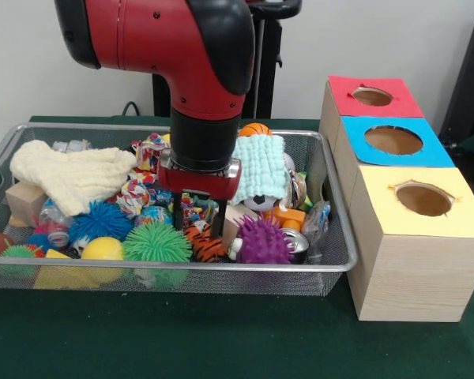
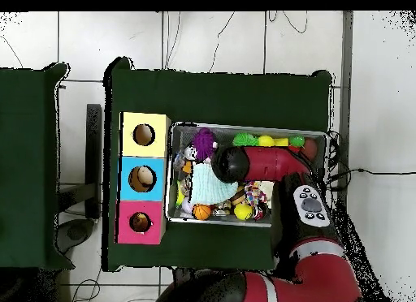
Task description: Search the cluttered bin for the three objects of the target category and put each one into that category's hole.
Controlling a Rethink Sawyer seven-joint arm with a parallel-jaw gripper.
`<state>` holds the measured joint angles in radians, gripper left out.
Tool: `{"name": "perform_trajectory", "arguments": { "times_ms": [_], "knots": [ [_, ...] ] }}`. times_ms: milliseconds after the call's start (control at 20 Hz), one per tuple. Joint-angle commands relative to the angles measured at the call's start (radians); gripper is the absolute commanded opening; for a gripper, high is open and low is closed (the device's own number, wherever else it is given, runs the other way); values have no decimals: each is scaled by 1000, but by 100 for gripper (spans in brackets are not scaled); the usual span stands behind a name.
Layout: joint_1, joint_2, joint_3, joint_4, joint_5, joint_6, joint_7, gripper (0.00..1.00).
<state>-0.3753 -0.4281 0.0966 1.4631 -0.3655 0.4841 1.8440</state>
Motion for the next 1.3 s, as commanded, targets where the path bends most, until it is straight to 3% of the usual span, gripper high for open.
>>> {"name": "perform_trajectory", "arguments": {
  "times_ms": [50,550,750,1300],
  "knots": [
    [-31,56,-19,67,-91,-60,9,100],
    [-95,143,10,100,-95,-157,26,100],
    [-139,144,73,140,-80,-236,27,100],
    [-149,119,121,165,-40,-160,26,100]
  ]
}}
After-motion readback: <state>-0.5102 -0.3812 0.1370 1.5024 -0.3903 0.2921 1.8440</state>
